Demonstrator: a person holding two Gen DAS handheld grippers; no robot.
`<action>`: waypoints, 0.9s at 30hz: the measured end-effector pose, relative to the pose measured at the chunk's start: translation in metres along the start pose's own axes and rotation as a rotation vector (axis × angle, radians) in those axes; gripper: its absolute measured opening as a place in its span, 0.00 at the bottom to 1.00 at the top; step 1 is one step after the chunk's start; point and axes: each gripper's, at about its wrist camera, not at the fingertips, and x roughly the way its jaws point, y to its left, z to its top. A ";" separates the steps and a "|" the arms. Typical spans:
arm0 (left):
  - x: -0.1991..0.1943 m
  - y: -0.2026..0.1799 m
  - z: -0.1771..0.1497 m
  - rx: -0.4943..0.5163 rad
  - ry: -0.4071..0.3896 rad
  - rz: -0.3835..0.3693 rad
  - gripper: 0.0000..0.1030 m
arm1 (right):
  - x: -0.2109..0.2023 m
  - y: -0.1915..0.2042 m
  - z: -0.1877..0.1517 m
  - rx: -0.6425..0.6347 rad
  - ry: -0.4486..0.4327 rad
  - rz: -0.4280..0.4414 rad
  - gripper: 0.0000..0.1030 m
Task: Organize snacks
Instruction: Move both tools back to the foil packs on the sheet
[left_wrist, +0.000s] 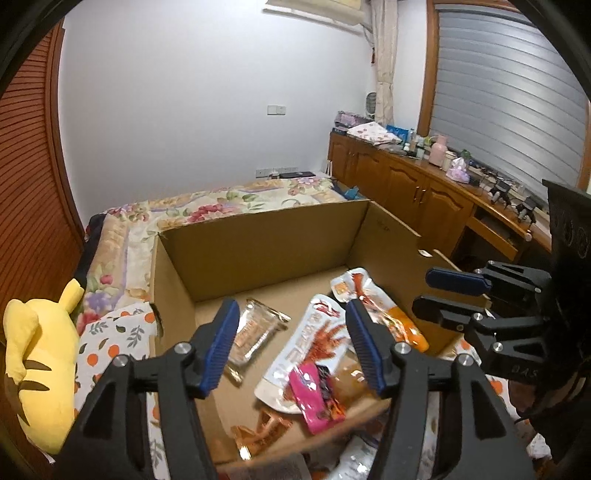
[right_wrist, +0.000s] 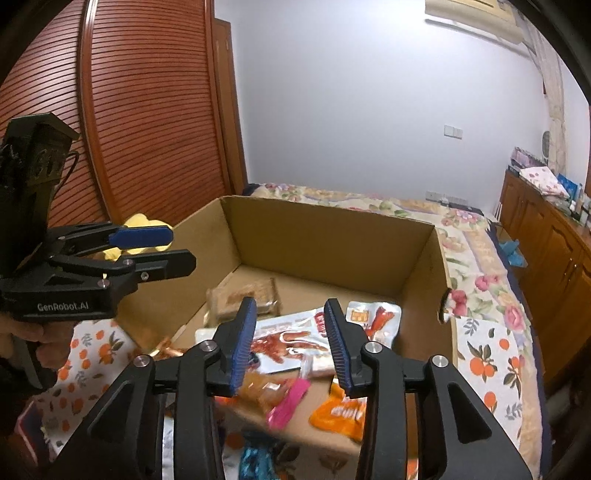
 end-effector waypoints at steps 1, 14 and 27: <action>-0.008 -0.004 -0.004 0.009 -0.006 -0.004 0.62 | -0.005 0.002 -0.002 -0.001 -0.003 0.003 0.42; -0.076 -0.039 -0.065 0.062 -0.020 -0.006 0.73 | -0.060 0.041 -0.062 0.006 0.027 0.032 0.53; -0.053 -0.021 -0.156 0.003 0.119 0.093 0.73 | -0.043 0.060 -0.120 0.058 0.164 0.073 0.58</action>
